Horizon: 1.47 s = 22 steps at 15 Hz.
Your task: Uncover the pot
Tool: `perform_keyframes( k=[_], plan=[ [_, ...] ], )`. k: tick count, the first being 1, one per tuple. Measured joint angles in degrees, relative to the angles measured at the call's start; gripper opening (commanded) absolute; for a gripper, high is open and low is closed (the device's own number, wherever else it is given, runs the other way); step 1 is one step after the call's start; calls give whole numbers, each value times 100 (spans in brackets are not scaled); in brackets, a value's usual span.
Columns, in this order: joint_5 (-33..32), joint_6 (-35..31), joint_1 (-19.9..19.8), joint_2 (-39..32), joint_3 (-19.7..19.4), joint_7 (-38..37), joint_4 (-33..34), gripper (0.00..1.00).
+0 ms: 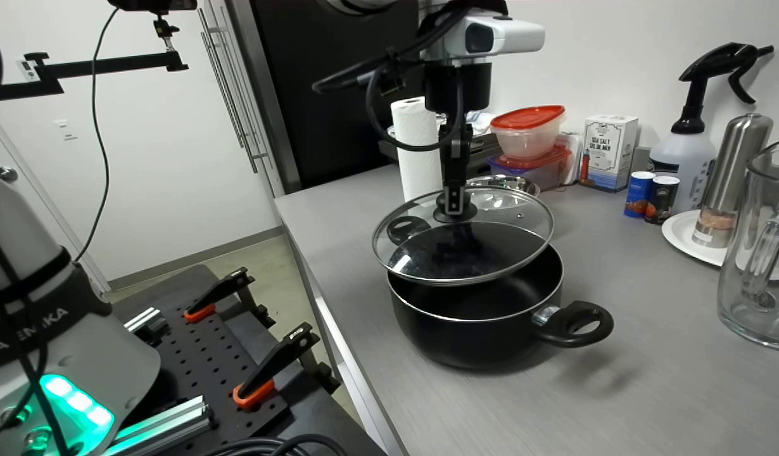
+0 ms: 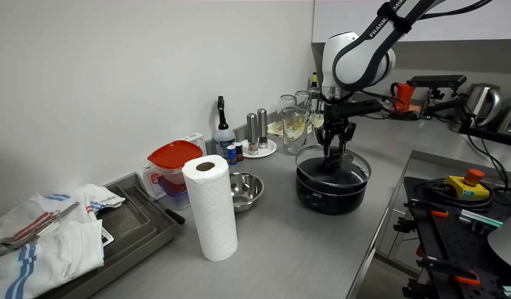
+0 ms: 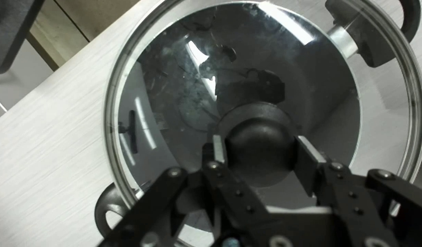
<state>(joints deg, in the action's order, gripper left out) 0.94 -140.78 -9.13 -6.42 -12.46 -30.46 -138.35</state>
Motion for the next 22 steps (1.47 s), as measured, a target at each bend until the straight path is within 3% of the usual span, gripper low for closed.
perform_keyframes(
  k=[7,22],
  plan=[
    [-803,-21,458,252,305,-287,-224,25],
    [-2288,-1,1394,354,1426,-1559,-413,25]
  ],
)
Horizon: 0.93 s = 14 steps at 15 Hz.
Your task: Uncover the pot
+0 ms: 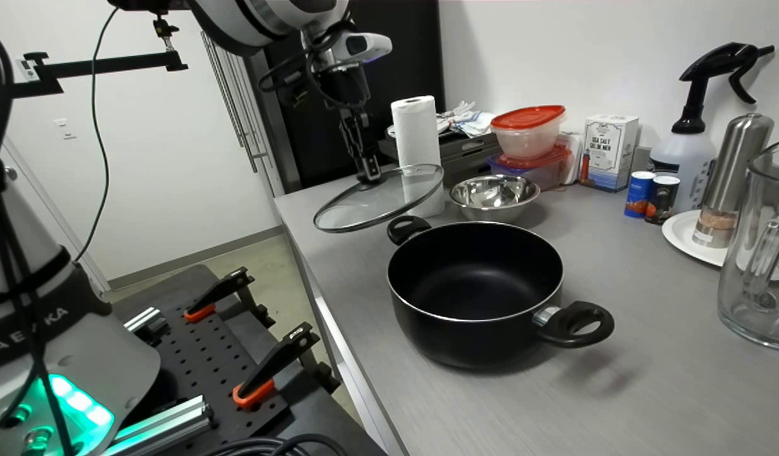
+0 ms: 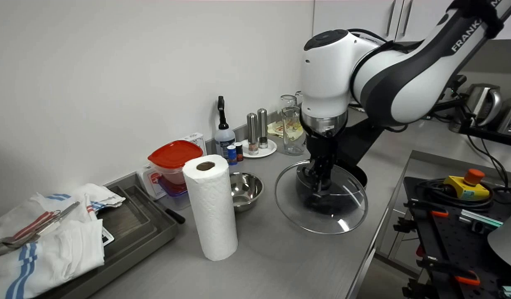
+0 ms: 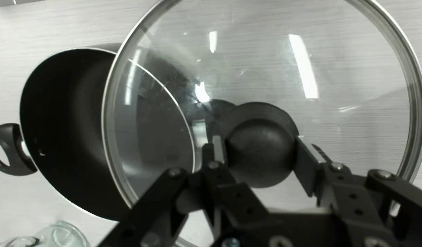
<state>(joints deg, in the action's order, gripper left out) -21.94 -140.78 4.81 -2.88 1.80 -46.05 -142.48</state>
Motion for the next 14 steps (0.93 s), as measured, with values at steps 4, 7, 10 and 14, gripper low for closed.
perform_keyframes(
  k=[4,7,10,14],
  plan=[
    [-337,1,296,-84,281,-287,-3,25],
    [-466,-3,495,-227,435,-359,6,25],
    [-528,-20,675,-432,529,-359,73,25],
    [-562,-53,892,-784,548,-359,322,25]
  ],
)
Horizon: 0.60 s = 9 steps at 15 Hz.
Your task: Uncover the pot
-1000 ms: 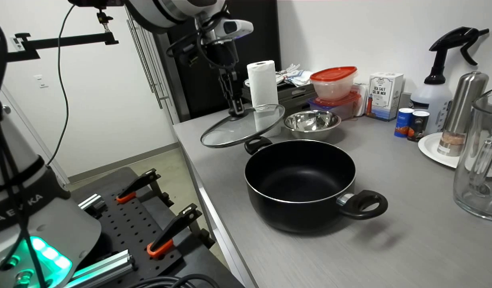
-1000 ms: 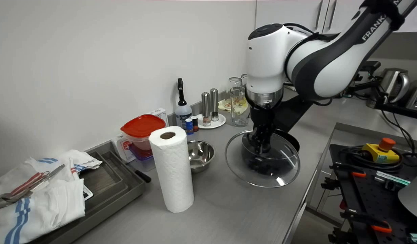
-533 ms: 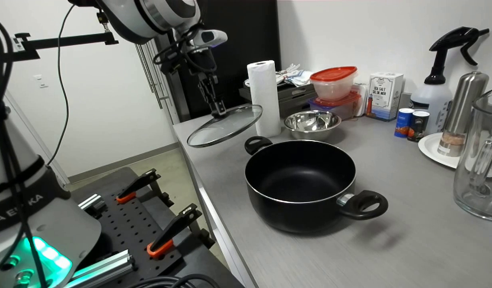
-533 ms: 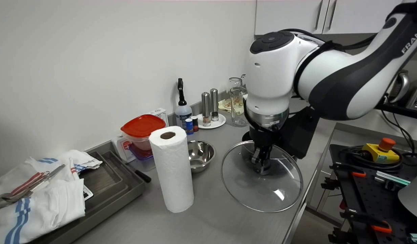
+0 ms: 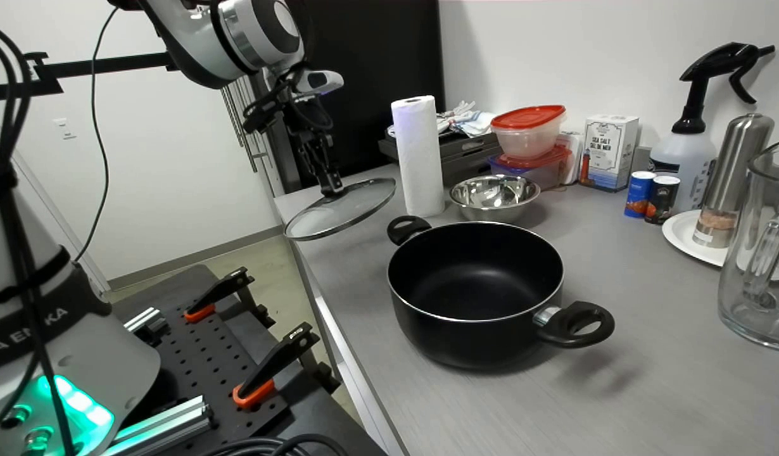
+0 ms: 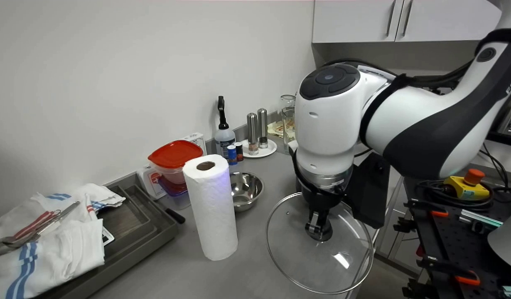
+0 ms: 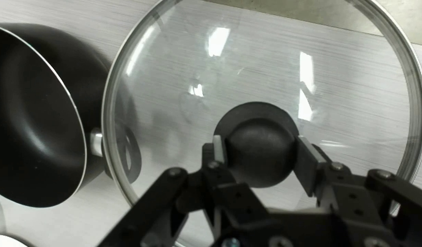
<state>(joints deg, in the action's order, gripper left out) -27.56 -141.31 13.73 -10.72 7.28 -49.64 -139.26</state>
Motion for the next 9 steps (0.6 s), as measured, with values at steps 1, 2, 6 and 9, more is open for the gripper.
perform_keyframes(
  k=[1,2,6,9],
  plan=[
    [0,-20,45,-104,0,0,88,25],
    [0,-38,81,-213,0,1,185,25],
    [18,-189,135,-713,-53,30,606,25],
    [58,-282,134,-1111,-193,71,915,25]
  ],
)
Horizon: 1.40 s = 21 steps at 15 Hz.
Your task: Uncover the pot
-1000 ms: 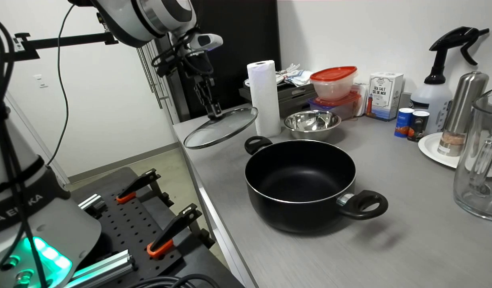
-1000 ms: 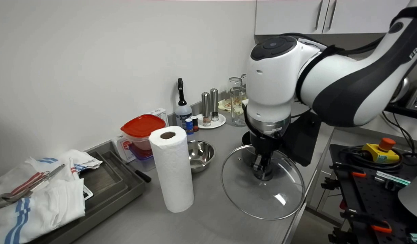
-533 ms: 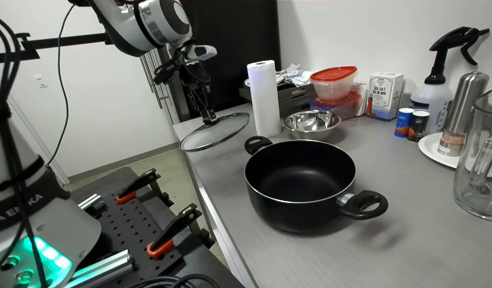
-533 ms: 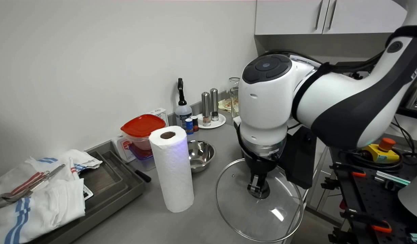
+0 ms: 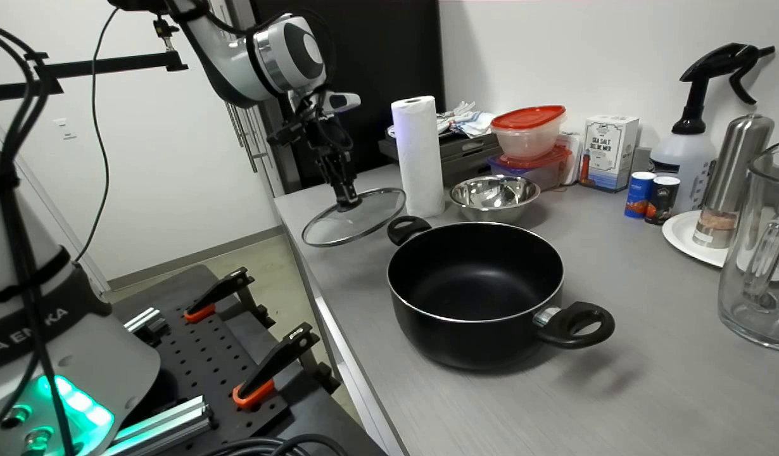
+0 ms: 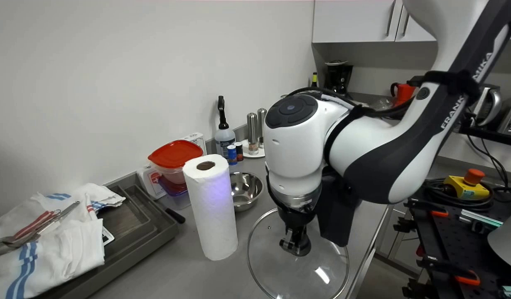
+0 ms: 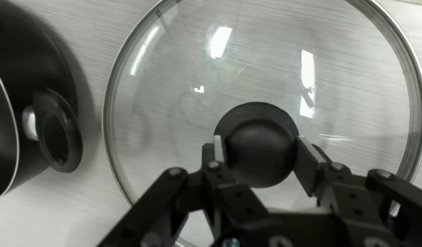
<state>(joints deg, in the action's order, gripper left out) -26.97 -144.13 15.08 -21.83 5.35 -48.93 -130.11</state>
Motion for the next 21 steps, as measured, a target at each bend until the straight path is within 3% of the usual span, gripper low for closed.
perform_keyframes(
  k=[8,21],
  plan=[
    [530,-176,-1,-730,-285,428,512,25],
    [2033,-204,-51,-858,-269,1581,562,25]
  ],
)
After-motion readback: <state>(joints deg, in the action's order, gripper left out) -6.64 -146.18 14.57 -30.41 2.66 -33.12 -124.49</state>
